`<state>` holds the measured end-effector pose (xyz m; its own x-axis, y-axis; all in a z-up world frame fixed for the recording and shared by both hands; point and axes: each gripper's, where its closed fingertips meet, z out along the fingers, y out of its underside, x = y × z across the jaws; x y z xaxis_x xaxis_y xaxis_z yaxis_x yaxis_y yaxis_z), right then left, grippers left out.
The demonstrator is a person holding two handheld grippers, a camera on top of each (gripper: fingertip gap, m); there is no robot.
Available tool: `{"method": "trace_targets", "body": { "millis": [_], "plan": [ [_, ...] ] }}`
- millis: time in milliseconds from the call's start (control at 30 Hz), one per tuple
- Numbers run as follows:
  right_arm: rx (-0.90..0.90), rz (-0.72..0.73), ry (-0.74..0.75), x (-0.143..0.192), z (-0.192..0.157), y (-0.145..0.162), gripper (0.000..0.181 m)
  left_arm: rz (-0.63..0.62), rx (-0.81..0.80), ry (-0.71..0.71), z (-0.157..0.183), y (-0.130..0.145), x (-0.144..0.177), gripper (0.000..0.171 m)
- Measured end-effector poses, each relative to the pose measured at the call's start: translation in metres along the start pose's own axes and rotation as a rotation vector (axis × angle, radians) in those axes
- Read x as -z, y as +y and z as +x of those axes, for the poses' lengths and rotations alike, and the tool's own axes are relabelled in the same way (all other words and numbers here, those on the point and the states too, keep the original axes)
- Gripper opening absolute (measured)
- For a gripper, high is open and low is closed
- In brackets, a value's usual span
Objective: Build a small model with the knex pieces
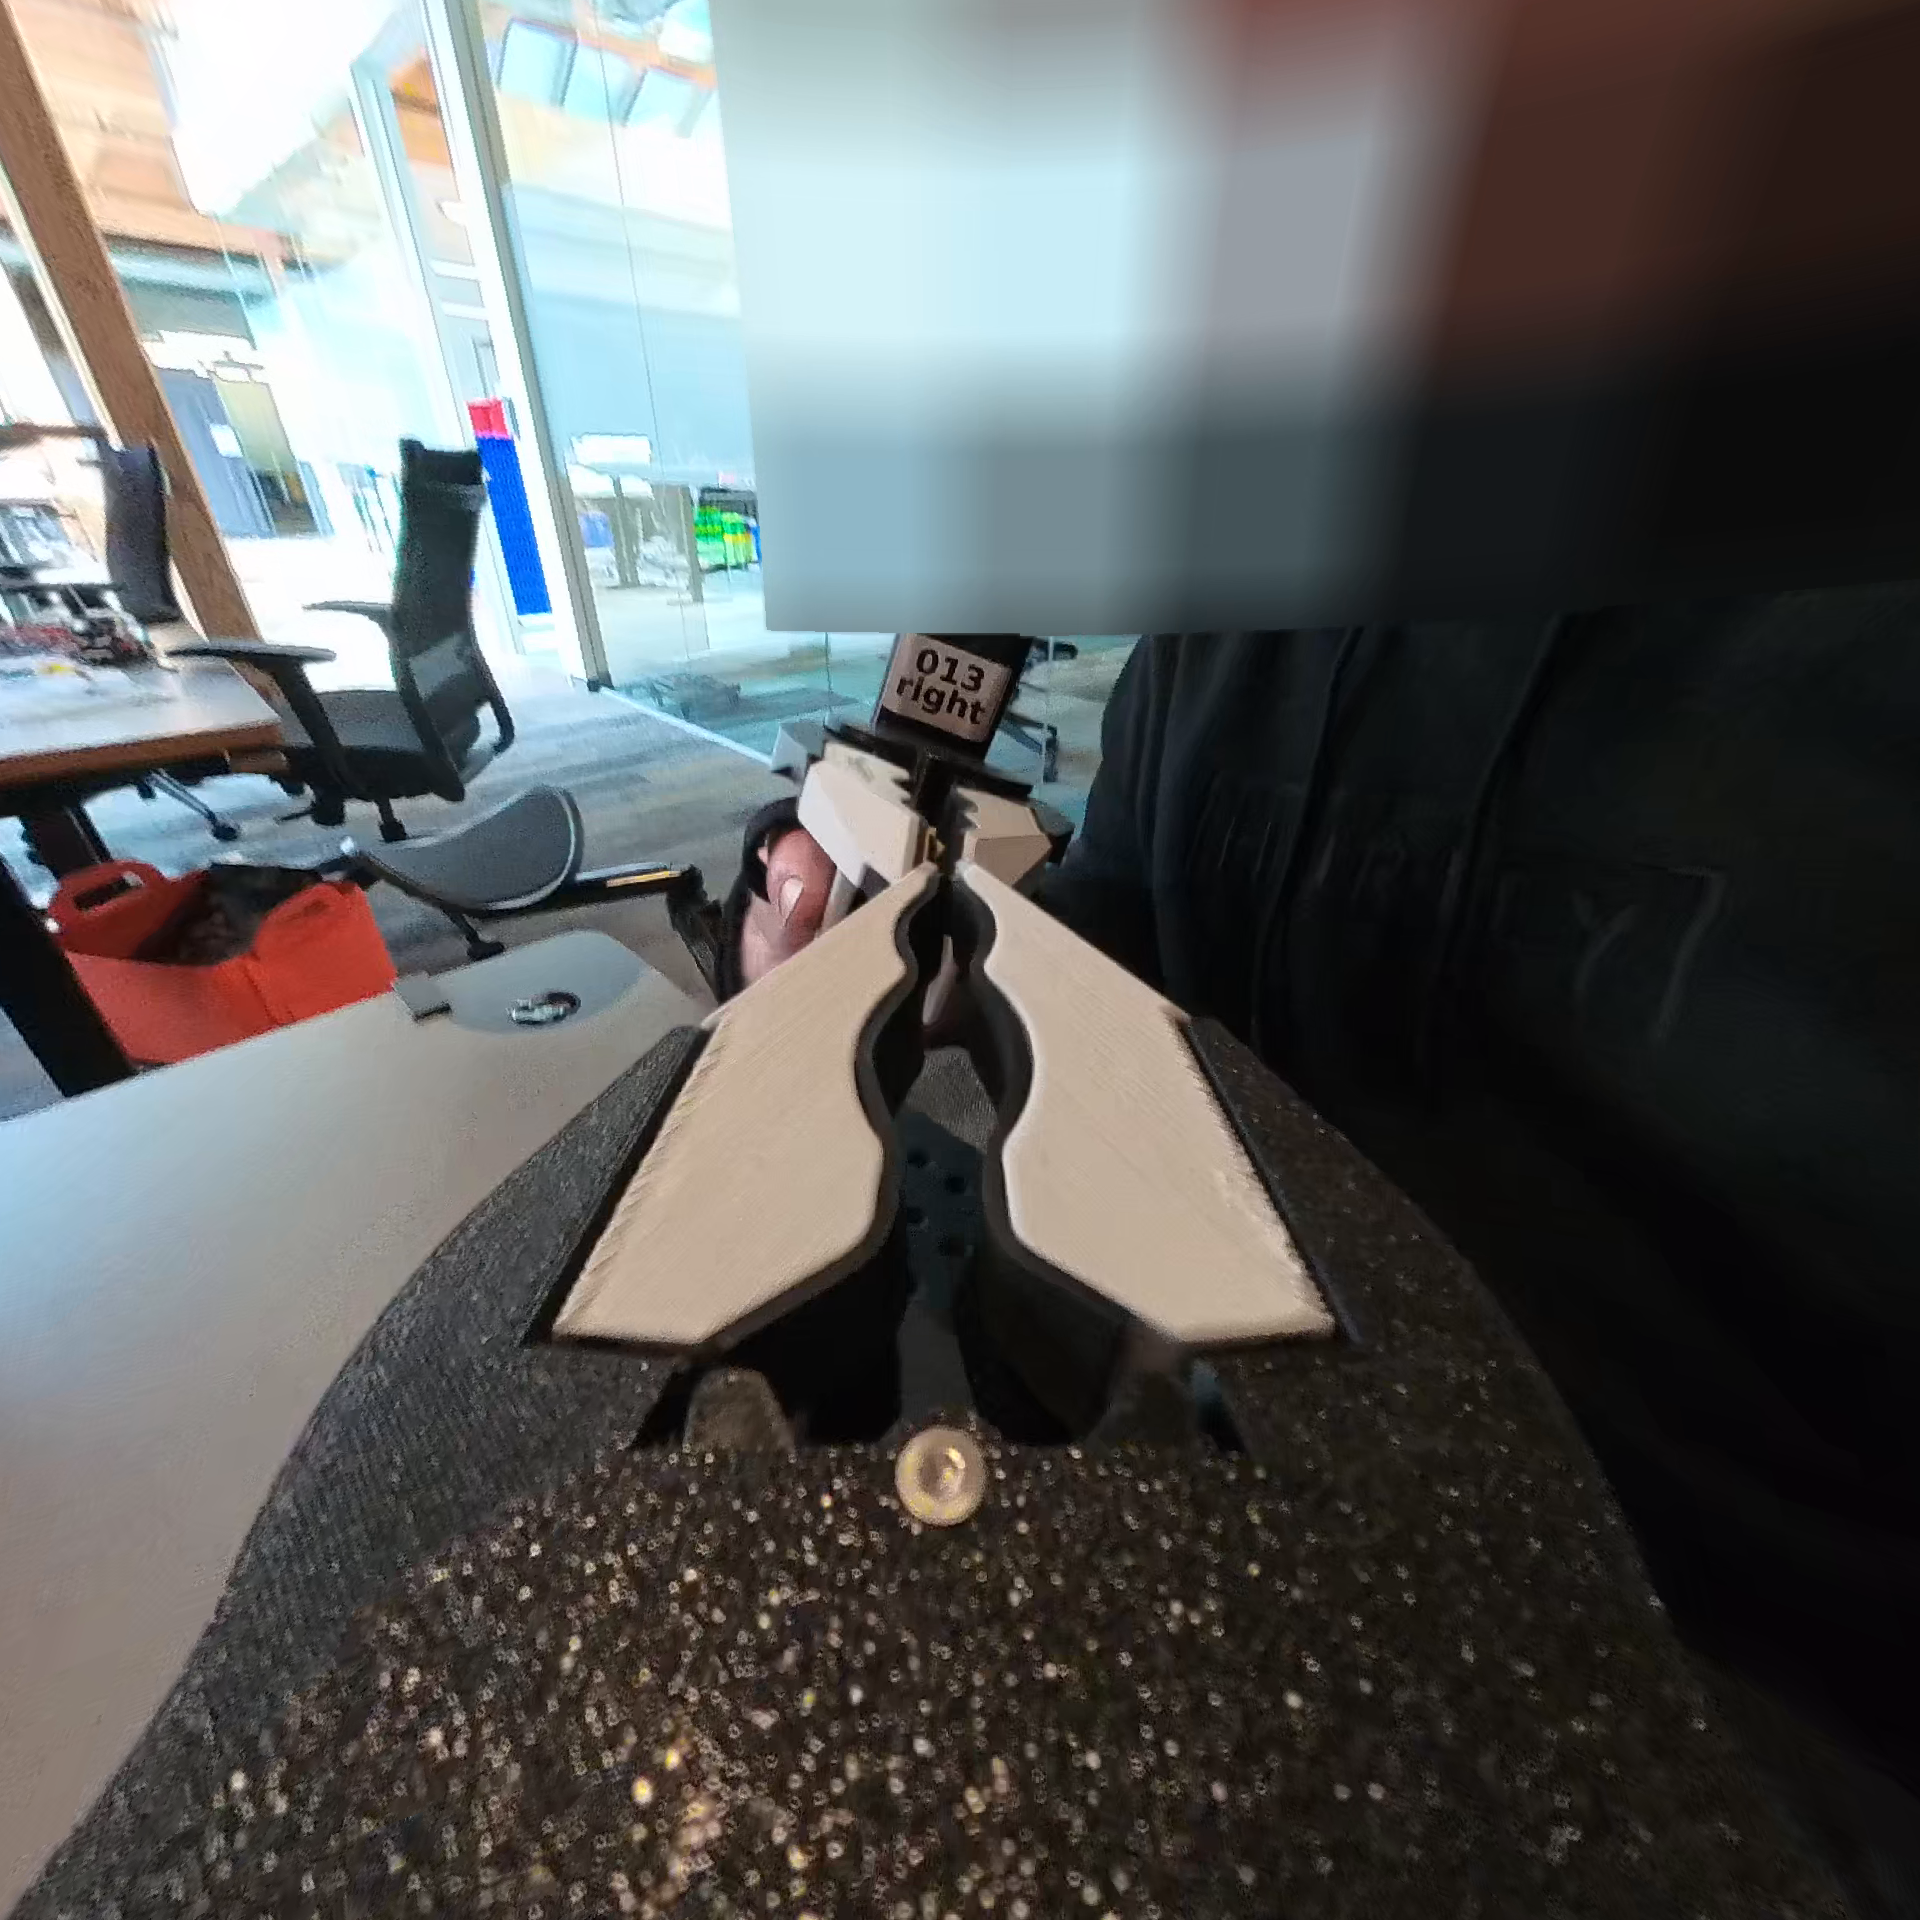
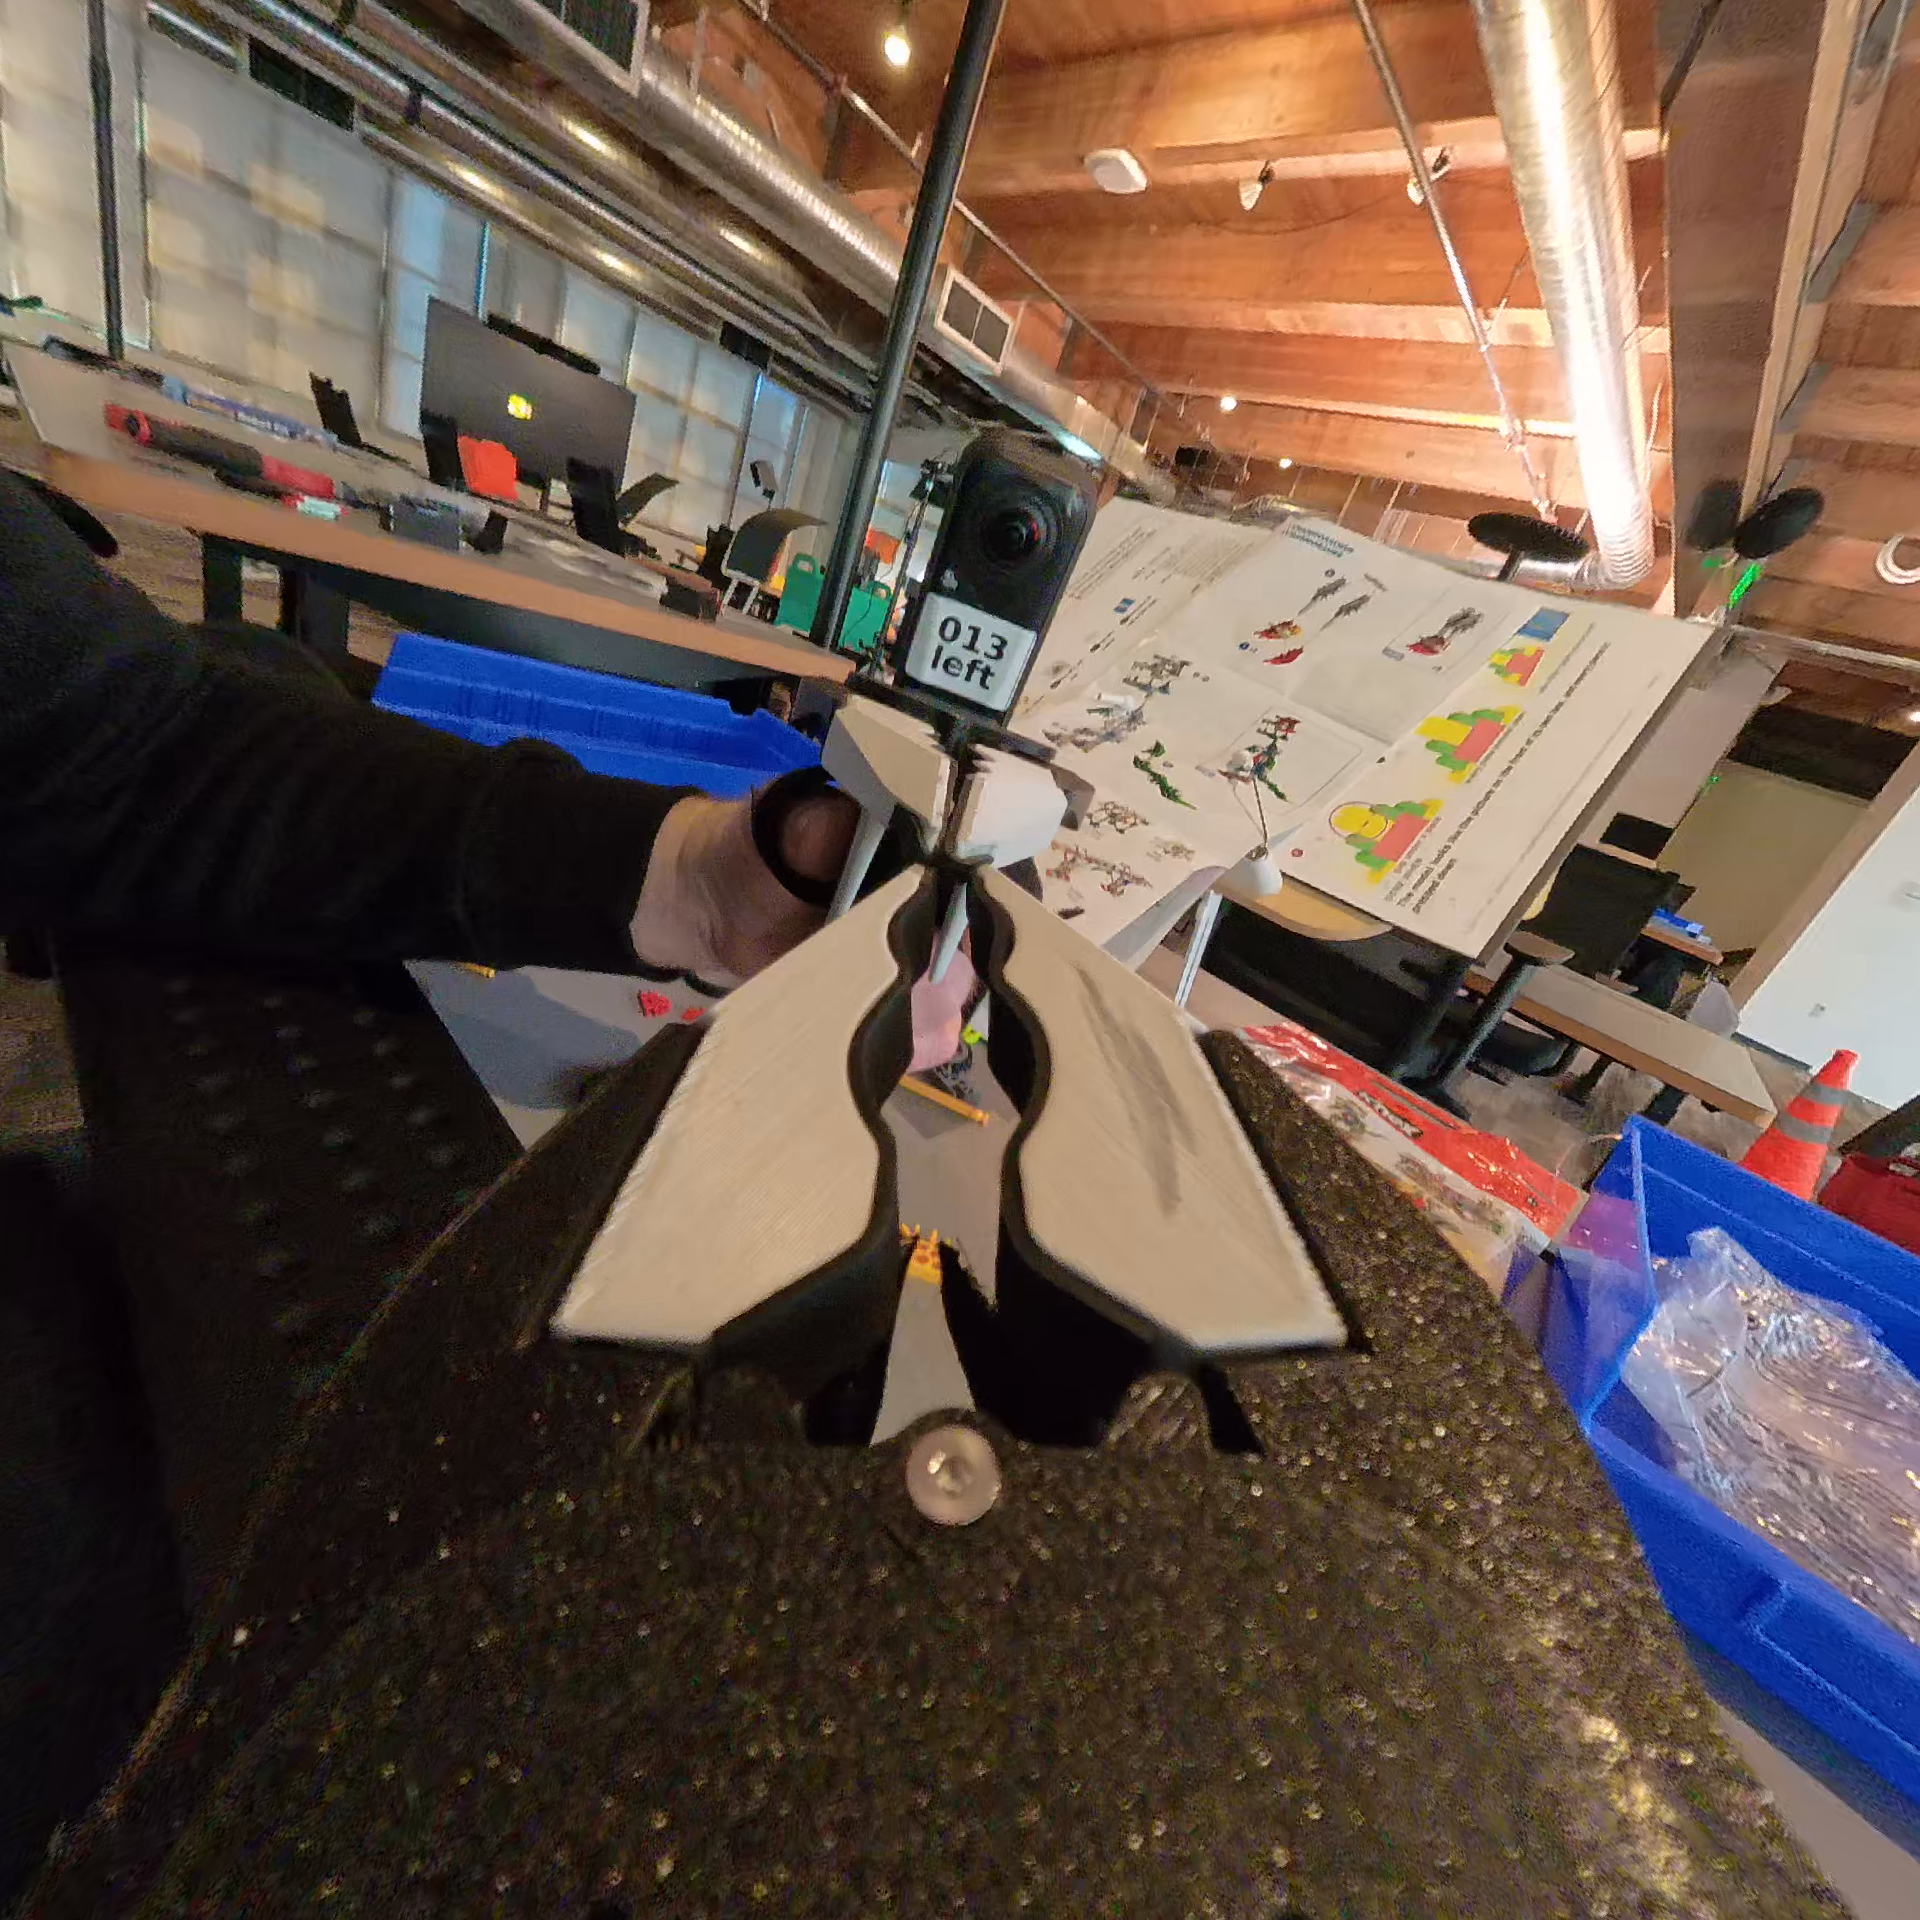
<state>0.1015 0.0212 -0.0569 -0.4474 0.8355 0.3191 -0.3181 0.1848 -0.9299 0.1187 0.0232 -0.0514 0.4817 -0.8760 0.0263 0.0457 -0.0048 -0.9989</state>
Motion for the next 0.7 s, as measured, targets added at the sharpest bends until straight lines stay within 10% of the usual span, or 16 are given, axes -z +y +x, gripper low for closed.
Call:
{"method": "trace_targets", "body": {
  "millis": [333,700],
  "plan": [
    [-0.111,-0.01,-0.1,-0.002,-0.012,0.023,0.009,-0.222,0.123,-0.305,0.001,0.025,0.006,0.003],
    [-0.184,-0.008,-0.434,-0.048,-0.092,0.011,0.004,0.001,0.149,-0.507,0.08,0.035,0.049,0.004]
  ]
}}
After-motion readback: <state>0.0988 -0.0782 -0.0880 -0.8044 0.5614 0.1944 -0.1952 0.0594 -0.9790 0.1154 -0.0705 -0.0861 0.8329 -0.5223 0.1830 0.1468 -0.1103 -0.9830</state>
